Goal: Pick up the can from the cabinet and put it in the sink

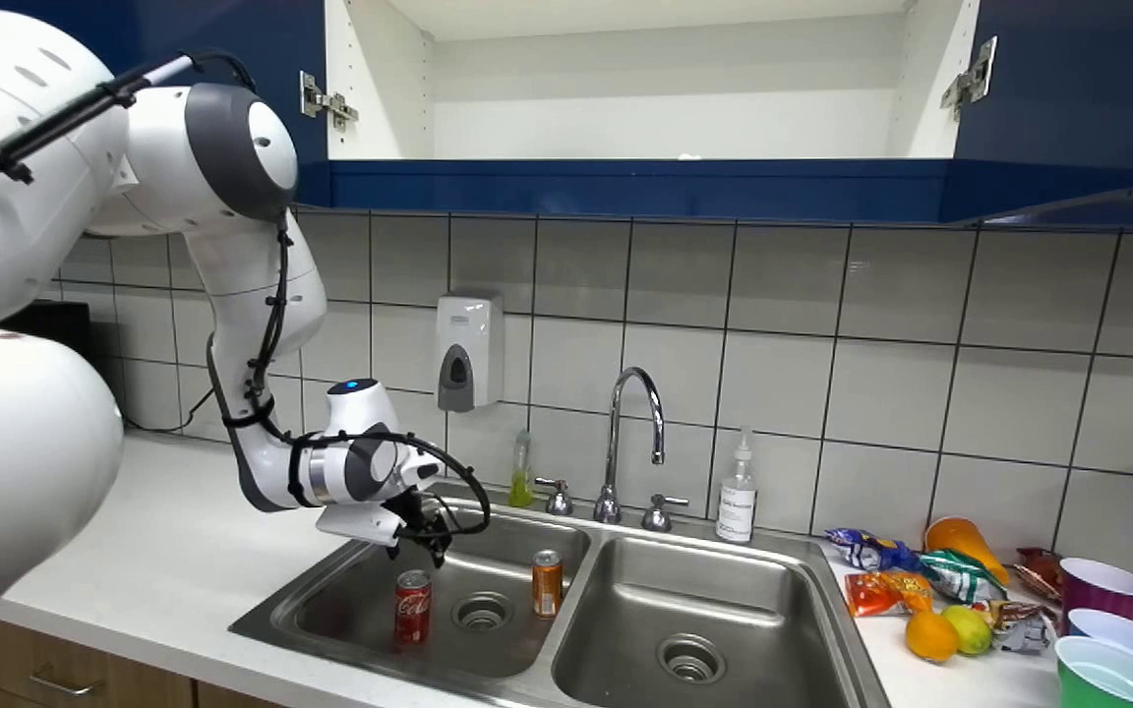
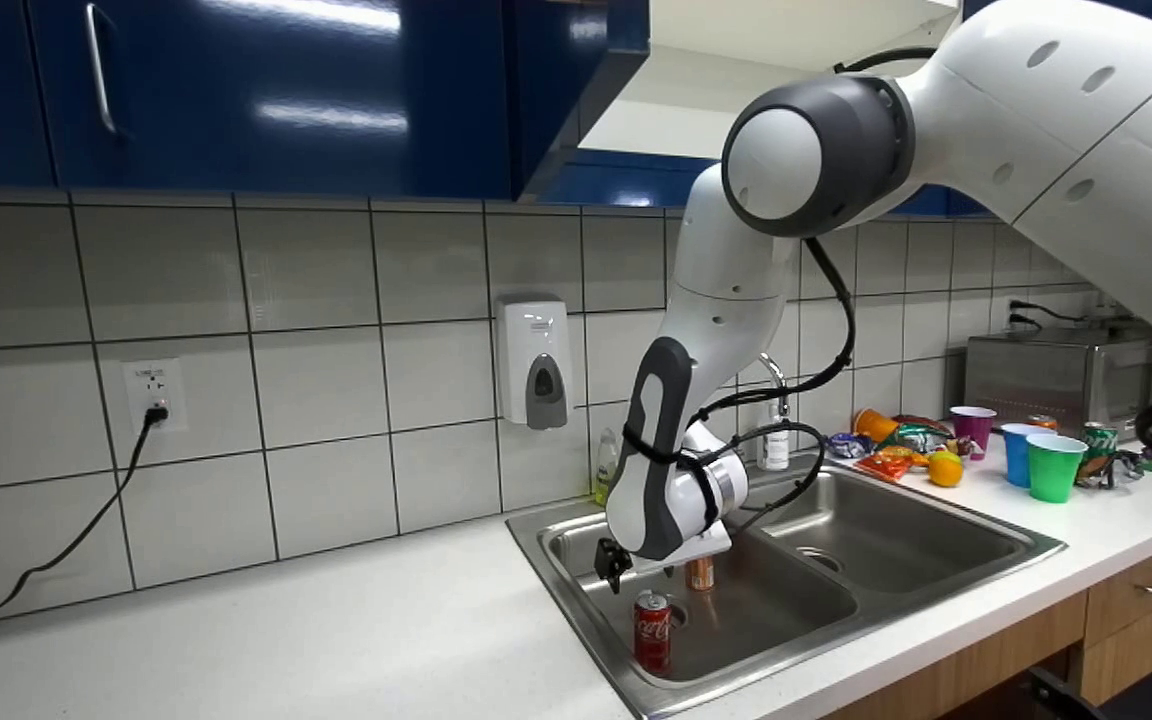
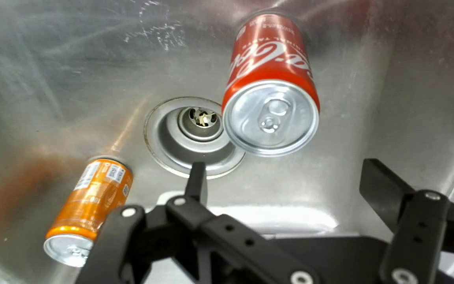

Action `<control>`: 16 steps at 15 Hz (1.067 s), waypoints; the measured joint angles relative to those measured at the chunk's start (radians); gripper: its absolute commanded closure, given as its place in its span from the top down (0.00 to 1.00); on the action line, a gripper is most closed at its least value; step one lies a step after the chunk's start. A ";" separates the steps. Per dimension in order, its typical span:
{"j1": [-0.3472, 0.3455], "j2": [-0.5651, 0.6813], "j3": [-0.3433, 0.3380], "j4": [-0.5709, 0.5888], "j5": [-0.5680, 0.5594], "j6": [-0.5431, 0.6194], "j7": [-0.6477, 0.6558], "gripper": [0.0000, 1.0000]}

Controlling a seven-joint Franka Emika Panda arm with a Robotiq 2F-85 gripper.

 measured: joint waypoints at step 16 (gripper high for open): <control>-0.039 -0.234 0.050 -0.108 -0.054 -0.379 0.041 1.00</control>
